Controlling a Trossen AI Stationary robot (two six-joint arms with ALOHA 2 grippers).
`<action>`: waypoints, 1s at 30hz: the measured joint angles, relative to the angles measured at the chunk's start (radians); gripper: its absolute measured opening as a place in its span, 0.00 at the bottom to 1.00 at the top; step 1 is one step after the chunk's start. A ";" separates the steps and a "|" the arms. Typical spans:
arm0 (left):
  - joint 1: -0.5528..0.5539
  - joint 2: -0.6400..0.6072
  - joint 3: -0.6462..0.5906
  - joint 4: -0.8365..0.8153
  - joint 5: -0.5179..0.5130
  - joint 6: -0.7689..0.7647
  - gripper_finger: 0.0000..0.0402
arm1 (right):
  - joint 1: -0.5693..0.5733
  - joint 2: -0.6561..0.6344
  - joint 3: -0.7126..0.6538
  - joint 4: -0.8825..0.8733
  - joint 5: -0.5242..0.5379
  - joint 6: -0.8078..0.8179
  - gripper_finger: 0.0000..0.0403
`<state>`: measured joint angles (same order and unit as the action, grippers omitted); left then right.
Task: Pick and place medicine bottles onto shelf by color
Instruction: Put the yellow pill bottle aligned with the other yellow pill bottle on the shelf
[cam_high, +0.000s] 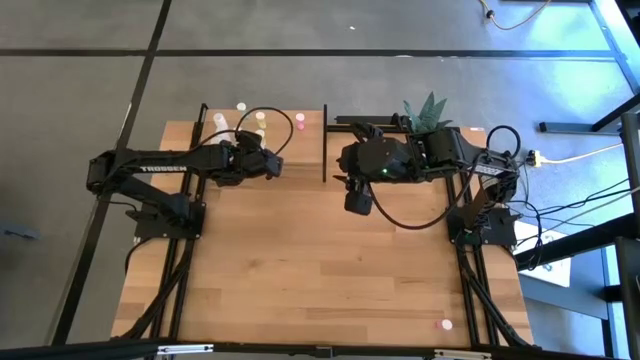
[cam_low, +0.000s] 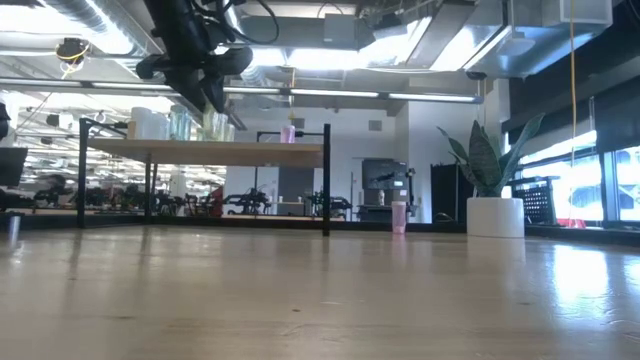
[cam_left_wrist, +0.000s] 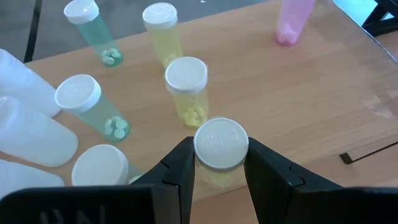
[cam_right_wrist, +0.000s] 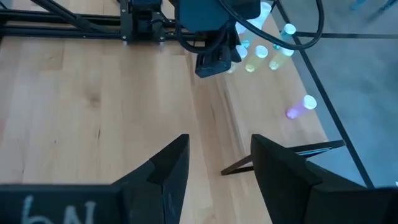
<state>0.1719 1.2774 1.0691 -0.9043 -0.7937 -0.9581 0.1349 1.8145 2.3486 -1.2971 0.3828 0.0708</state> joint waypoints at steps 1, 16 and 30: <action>0.000 0.000 0.000 0.000 0.000 0.000 0.28 | 0.000 0.000 0.000 0.000 0.000 0.000 0.43; 0.000 0.000 0.000 0.000 0.000 -0.001 0.28 | 0.000 0.000 0.000 0.006 -0.001 0.000 0.43; 0.002 0.000 0.000 0.000 0.021 -0.002 0.28 | 0.000 0.000 0.000 0.006 -0.002 0.000 0.43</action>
<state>0.1743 1.2774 1.0691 -0.9043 -0.7724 -0.9600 0.1349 1.8145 2.3486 -1.2911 0.3813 0.0704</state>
